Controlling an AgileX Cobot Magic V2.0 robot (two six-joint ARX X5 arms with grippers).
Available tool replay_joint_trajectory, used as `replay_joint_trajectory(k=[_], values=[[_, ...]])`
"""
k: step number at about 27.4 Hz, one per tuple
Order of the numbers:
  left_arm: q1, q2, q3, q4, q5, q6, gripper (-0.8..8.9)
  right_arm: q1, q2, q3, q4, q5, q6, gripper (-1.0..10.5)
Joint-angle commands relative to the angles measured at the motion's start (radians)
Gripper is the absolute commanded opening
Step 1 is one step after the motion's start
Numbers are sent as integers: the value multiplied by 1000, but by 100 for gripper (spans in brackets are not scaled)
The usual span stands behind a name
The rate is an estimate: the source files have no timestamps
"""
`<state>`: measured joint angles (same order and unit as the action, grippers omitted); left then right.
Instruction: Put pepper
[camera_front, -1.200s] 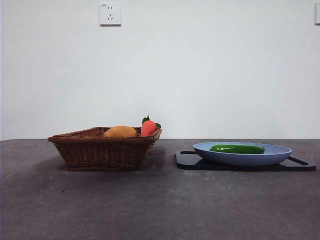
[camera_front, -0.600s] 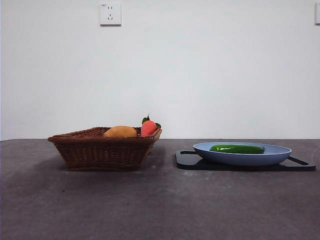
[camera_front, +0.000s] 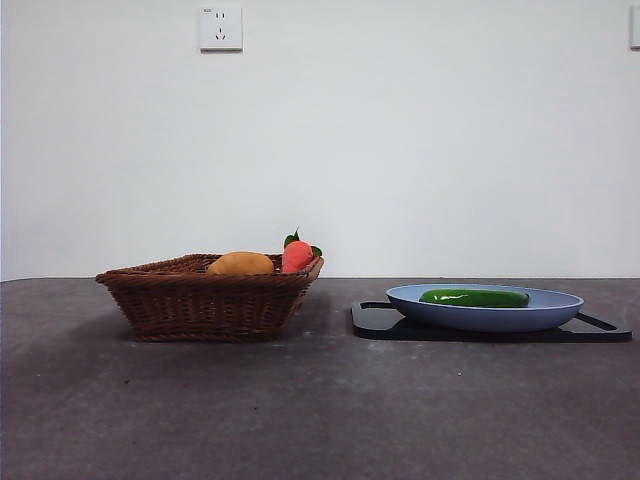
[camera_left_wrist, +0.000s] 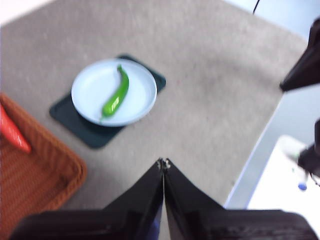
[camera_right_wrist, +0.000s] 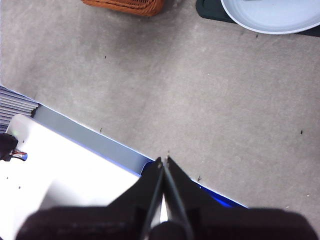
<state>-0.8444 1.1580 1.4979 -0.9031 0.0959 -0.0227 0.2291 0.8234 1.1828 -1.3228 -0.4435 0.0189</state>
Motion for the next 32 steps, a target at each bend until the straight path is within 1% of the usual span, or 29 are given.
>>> replay_joint_trajectory(k=[1,4,5,7,11,15,20,24,27,32], values=[[-5,7,16,36,6,8,8,3,6,19,9,1,6,11],[16,-2,16,102,-28,107,8,3,7,19,9,1,6,11],[39,-11,16,145,-43,116,8,3,7,19,9,1,6,11],[114,-48,14,230,-42,158,8,3,7,19,9,1,6,11],[319,-154,10,314,-37,159,8,3,7,19,9,1,6,11],[462,-247,-57,402,-36,159,8,3,7,19,9,0,6,11],[620,-433,-299,621,-39,158,8,3,7,19,9,1,6,11],[743,-589,-549,803,-44,159,8,3,7,19,9,0,6,11],[812,-686,-713,891,-43,156,8,3,8,19,9,1,6,11],[858,-814,-941,956,-43,146,8,3,7,19,9,1,6,11]])
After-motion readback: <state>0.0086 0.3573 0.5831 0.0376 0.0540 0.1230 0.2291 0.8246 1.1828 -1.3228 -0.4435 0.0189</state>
